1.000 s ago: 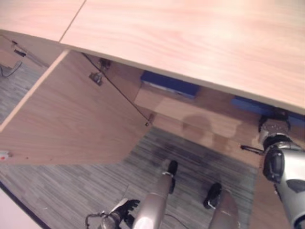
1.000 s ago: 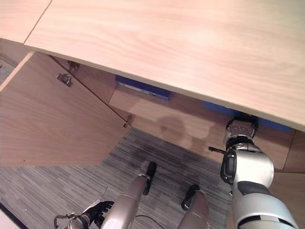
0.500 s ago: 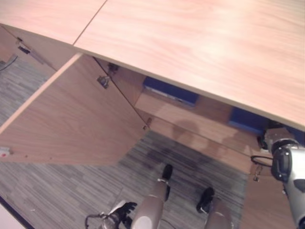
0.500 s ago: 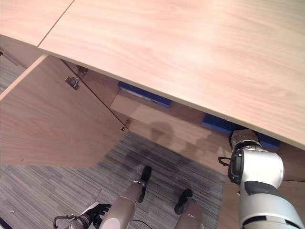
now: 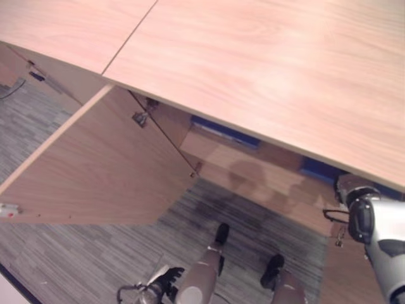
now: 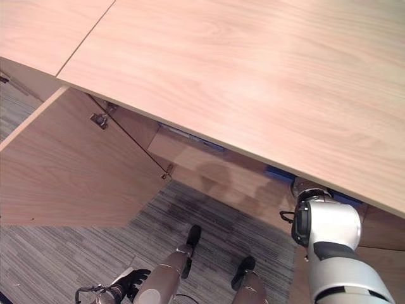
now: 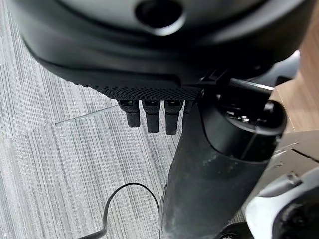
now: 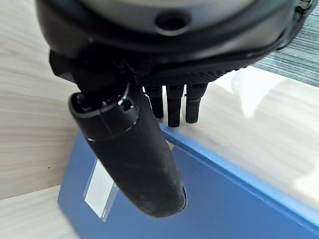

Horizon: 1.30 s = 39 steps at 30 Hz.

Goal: Put the empty folder in the office cabinet

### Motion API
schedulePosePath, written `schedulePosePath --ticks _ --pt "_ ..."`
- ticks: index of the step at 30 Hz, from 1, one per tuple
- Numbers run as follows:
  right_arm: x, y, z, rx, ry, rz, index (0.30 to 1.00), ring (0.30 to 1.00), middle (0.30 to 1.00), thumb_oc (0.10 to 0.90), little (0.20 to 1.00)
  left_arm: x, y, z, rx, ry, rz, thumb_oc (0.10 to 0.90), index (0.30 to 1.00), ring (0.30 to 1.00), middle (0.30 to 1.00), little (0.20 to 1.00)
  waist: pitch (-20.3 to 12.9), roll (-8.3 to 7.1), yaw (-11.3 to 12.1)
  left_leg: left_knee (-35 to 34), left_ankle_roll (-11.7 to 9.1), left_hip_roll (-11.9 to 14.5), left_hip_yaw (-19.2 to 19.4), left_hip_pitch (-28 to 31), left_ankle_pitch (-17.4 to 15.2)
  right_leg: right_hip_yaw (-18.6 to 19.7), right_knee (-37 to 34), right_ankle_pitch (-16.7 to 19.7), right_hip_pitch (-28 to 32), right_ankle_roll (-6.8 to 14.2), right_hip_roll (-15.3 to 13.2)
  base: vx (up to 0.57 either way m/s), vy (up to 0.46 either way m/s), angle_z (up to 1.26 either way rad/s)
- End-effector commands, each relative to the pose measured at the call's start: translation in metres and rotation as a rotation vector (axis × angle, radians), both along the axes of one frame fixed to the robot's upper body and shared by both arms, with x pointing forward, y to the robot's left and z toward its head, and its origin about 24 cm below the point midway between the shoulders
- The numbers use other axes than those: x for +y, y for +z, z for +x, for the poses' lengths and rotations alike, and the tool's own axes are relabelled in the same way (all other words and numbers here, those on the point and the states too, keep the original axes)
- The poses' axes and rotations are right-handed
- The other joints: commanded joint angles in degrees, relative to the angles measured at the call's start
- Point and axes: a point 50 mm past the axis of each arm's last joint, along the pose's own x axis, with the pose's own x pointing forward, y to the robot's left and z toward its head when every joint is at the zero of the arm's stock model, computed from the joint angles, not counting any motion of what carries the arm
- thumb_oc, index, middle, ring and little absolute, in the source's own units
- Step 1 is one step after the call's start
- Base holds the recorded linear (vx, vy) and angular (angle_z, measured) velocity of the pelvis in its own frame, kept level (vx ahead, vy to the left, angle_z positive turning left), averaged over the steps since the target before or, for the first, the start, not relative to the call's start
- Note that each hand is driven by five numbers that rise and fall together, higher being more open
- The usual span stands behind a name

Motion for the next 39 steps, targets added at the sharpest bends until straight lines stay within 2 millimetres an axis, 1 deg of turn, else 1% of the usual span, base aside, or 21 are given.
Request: schedulePosePath --ticks 1,7,10,12,13,14,16,17,18,19,20,22,25,30,31,32,33,34,35,37,39 --pt "-0.006 0.010 0.006 -0.096 0.015 -0.030 0.900 0.900 0.900 0.800 0.900 0.001 -0.002 -0.002 0.014 0.032 0.008 0.800 0.900 0.900 0.900 0.900 0.07 1.20 1.33 -3.34 -6.03 6.24 -3.66 3.26 -6.93 0.81 -6.90 -2.20 7.14 4.95 -0.16 0.04 0.015 -0.01" --pt "0.003 0.013 0.014 -0.145 0.058 -0.032 0.900 0.900 0.900 0.800 0.900 0.003 -0.002 -0.003 0.017 0.045 -0.001 0.800 0.900 0.900 0.900 0.900 -0.53 1.13 1.61 -7.44 -6.07 7.03 -3.27 5.10 -5.32 0.83 -8.89 -0.80 7.32 5.40 0.21 0.01 0.019 -0.06" --pt "0.005 0.044 0.030 -0.196 0.145 -0.155 0.900 0.900 0.900 0.800 0.900 0.005 -0.001 -0.002 0.002 0.084 -0.008 0.800 0.900 0.900 0.900 0.900 -0.58 1.06 1.76 -9.57 -6.22 7.41 -2.99 6.10 -4.22 1.22 -9.49 -0.15 7.06 5.62 0.32 0.01 0.018 -0.06" --pt "-0.003 0.069 0.034 -0.232 0.158 -0.223 0.900 0.900 0.900 0.800 0.900 0.008 -0.002 -0.004 0.007 0.094 -0.002 0.800 0.900 0.900 0.900 0.900 -0.67 1.01 1.80 -10.86 -6.41 7.66 -2.97 6.54 -3.63 1.30 -9.79 0.00 6.96 5.67 0.45 0.00 0.004 -0.02" --pt "-0.014 0.091 0.035 -0.255 0.159 -0.296 0.900 0.900 0.900 0.800 0.900 0.011 -0.003 -0.008 0.019 0.094 0.007 0.800 0.900 0.900 0.900 0.900 -0.73 0.99 1.69 -11.84 -6.54 7.90 -2.93 6.96 -3.02 1.34 -10.17 0.30 6.89 5.71 0.59 0.00 0.000 0.00" --pt "-0.014 0.091 0.035 -0.255 0.159 -0.298 0.900 0.900 0.900 0.800 0.900 0.010 -0.003 -0.008 0.018 0.094 0.006 0.800 0.900 0.900 0.900 0.900 -0.71 1.07 1.69 -11.86 -6.54 7.91 -2.92 6.95 -3.00 1.35 -10.21 0.33 6.89 5.71 0.61 0.00 0.000 0.00" --pt "-0.023 0.111 0.035 -0.267 0.162 -0.364 0.900 0.900 0.900 0.800 0.900 0.012 -0.004 -0.011 0.029 0.092 0.015 0.800 0.900 0.900 0.900 0.900 -0.84 0.99 1.62 -12.04 -6.67 7.99 -2.92 6.93 -2.90 1.26 -10.51 0.54 6.88 5.70 0.68 0.03 0.009 -0.01" --pt "-0.013 0.069 0.032 -0.069 0.448 -0.337 0.900 0.900 0.900 0.800 0.900 0.011 0.017 0.048 -0.047 -0.030 0.065 0.800 0.900 0.900 0.900 0.900 -1.91 0.97 0.63 -12.13 -7.02 8.04 -2.56 7.22 -3.12 1.16 -10.91 0.22 7.37 5.90 0.71 0.05 0.062 -0.03" --pt "-0.034 0.107 0.029 -0.265 0.225 -0.464 0.900 0.900 0.900 0.800 0.900 0.015 0.004 0.013 -0.004 0.088 0.019 0.800 0.900 0.900 0.900 0.900 -1.28 0.59 -0.84 -12.19 -6.72 8.04 -2.15 7.43 -3.03 1.69 -10.42 0.69 6.87 5.88 0.68 0.05 0.060 0.16" --pt "-0.012 0.121 0.044 -0.338 0.260 -0.515 0.900 0.900 0.900 0.800 0.900 0.019 -0.001 -0.002 0.073 0.056 0.013 0.800 0.900 0.900 0.900 0.900 -1.47 0.53 -0.26 -12.24 -6.80 8.27 -1.92 7.35 -3.09 1.85 -10.94 0.94 6.85 5.80 0.75 -0.01 0.046 -0.20" --pt "-0.017 0.136 0.043 -0.362 0.180 -0.458 0.900 0.900 0.900 0.800 0.900 0.020 0.000 -0.002 0.027 0.113 0.028 0.800 0.900 0.900 0.900 0.900 -1.65 0.73 0.37 -12.31 -6.79 8.21 -2.31 7.22 -2.87 1.69 -10.67 1.08 6.64 5.81 0.77 -0.01 -0.005 -0.35" --pt "-0.022 0.160 0.042 -0.367 0.186 -0.522 0.900 0.900 0.900 0.800 0.900 0.020 -0.002 -0.009 0.024 0.140 0.028 0.800 0.900 0.900 0.900 0.900 -1.04 0.67 0.50 -12.36 -6.90 8.13 -2.62 7.09 -2.77 1.71 -10.51 1.09 6.34 5.81 0.87 -0.02 -0.005 -0.30" --pt "-0.013 0.168 0.047 -0.373 0.229 -0.581 0.900 0.900 0.900 0.800 0.900 0.018 -0.003 -0.011 0.026 0.163 0.016 0.800 0.900 0.900 0.900 0.900 -0.45 0.53 0.17 -12.38 -6.96 8.24 -2.51 7.10 -2.63 1.88 -10.67 1.24 6.36 5.82 0.98 0.00 0.006 0.09" --pt "0.007 0.158 0.057 -0.353 0.305 -0.599 0.900 0.900 0.900 0.800 0.900 0.017 -0.002 -0.003 0.009 0.205 -0.004 0.800 0.900 0.900 0.900 0.900 -0.10 0.34 -0.67 -12.39 -6.93 8.45 -2.12 7.22 -2.60 2.34 -10.75 1.50 6.19 5.79 1.12 0.00 0.016 -0.02" --pt "0.014 0.149 0.059 -0.339 0.330 -0.581 0.900 0.900 0.900 0.800 0.900 0.014 -0.002 -0.002 0.009 0.212 -0.015 0.800 0.900 0.900 0.900 0.900 -0.03 0.36 -0.93 -12.36 -6.81 8.52 -2.06 7.26 -2.62 2.45 -10.89 1.66 6.22 5.76 1.23 0.07 0.013 -0.02" --pt "0.030 0.089 0.059 -0.101 0.603 -0.486 0.900 0.900 0.900 0.800 0.900 0.006 0.017 0.052 -0.041 0.049 0.010 0.800 0.900 0.900 0.900 0.900 -1.58 0.35 -1.61 -12.43 -7.12 8.60 -1.88 7.70 -2.95 2.21 -11.27 1.21 7.08 5.99 1.14 0.08 0.049 -0.01" --pt "0.011 0.098 0.052 -0.251 0.416 -0.496 0.900 0.900 0.900 0.800 0.900 0.010 0.008 0.029 -0.035 0.179 -0.036 0.800 0.900 0.900 0.900 0.900 -0.47 0.10 -2.60 -12.35 -6.83 8.61 -1.81 7.85 -2.99 2.42 -10.96 1.36 6.84 5.91 1.19 0.08 0.035 0.14" --pt "0.013 0.091 0.051 -0.242 0.413 -0.490 0.900 0.900 0.900 0.800 0.900 0.011 0.006 0.023 -0.025 0.181 -0.033 0.800 0.900 0.900 0.900 0.900 -1.04 -0.07 -2.67 -12.38 -6.81 8.55 -1.79 8.00 -3.03 2.44 -10.82 1.23 6.93 5.93 1.10 0.00 0.029 0.12" --pt "0.042 0.094 0.062 -0.306 0.415 -0.476 0.900 0.900 0.900 0.800 0.900 0.012 0.005 0.018 -0.029 0.174 -0.022 0.800 0.900 0.900 0.900 0.900 -1.11 0.19 -1.72 -12.34 -6.75 8.76 -1.82 8.12 -3.08 2.47 -11.04 1.46 7.22 5.77 1.17 -0.01 -0.007 -0.04" --pt "0.037 0.097 0.061 -0.330 0.351 -0.422 0.900 0.900 0.900 0.800 0.900 0.010 0.002 0.010 -0.020 0.213 -0.029 0.800 0.900 0.900 0.900 0.900 -0.81 -0.27 -1.87 -12.29 -6.62 8.80 -1.92 8.21 -3.15 2.47 -10.85 1.56 7.16 5.79 1.20 -0.03 -0.016 -0.29" --pt "0.045 0.090 0.062 -0.329 0.368 -0.402 0.900 0.900 0.900 0.800 0.900 0.006 0.000 0.008 -0.012 0.231 -0.041 0.800 0.900 0.900 0.900 0.900 -0.68 -0.35 -1.93 -12.36 -6.40 8.86 -2.05 8.07 -2.65 2.55 -11.26 2.36 7.14 5.83 1.31 -0.04 0.014 -0.07"
